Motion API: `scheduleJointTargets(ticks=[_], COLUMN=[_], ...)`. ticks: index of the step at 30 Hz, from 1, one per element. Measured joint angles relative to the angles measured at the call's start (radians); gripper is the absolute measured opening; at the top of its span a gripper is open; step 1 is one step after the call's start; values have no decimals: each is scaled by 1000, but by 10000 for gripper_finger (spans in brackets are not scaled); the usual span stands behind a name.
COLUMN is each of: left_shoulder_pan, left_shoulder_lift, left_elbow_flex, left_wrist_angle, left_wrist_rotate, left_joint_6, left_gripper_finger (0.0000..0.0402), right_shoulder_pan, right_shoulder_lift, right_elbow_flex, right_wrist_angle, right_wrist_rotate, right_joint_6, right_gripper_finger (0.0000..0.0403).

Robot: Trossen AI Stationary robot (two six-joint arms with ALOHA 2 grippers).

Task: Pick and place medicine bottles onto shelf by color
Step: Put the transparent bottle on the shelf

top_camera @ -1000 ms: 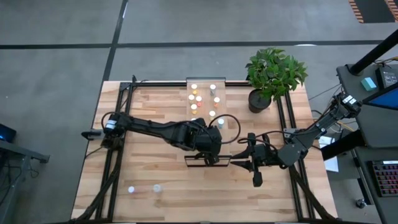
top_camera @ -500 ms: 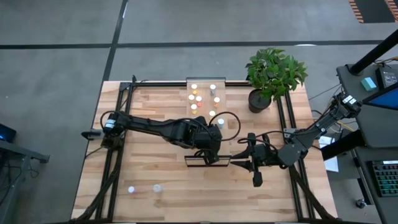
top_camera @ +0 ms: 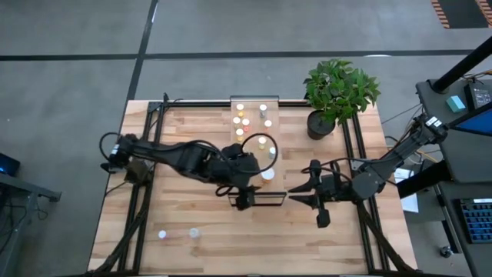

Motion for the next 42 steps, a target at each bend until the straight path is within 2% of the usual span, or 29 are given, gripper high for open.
scheduleJointTargets(ticks=[4, 10, 14, 19, 22, 27, 33, 37, 42], left_shoulder_pan=[-59, -228, -343, -425, -456, -485, -482, -482, -481], left_shoulder_lift=[-29, -26, -15, -14, -14, -21, -39, -55, -56], left_elbow_flex=[-5, -13, -37, -174, -286, -418, -528, -601, -685], left_wrist_angle=[-32, -277, -395, -376, -307, -268, -146, -25, 1], left_wrist_rotate=[94, 271, 257, 174, 157, 173, 254, 258, 258], left_joint_6=[-55, -284, -391, -411, -398, -474, -423, -443, -477], left_gripper_finger=[254, 254, 254, 249, 245, 244, 244, 244, 244], right_shoulder_pan=[0, -2, -2, -2, -2, -2, -2, -2, -2], right_shoulder_lift=[-10, -9, -8, -8, -8, -8, -8, -8, -7], right_elbow_flex=[0, 0, 0, 0, 0, 0, 0, 0, 0], right_wrist_angle=[0, 0, 0, 0, 0, -1, -1, -1, -1], right_wrist_rotate=[0, 5, 7, 8, 8, 8, 8, 8, 8], right_joint_6=[-23, -21, -23, -35, -40, -46, -52, -52, -52], right_gripper_finger=[61, 61, 61, 61, 61, 61, 61, 61, 61])
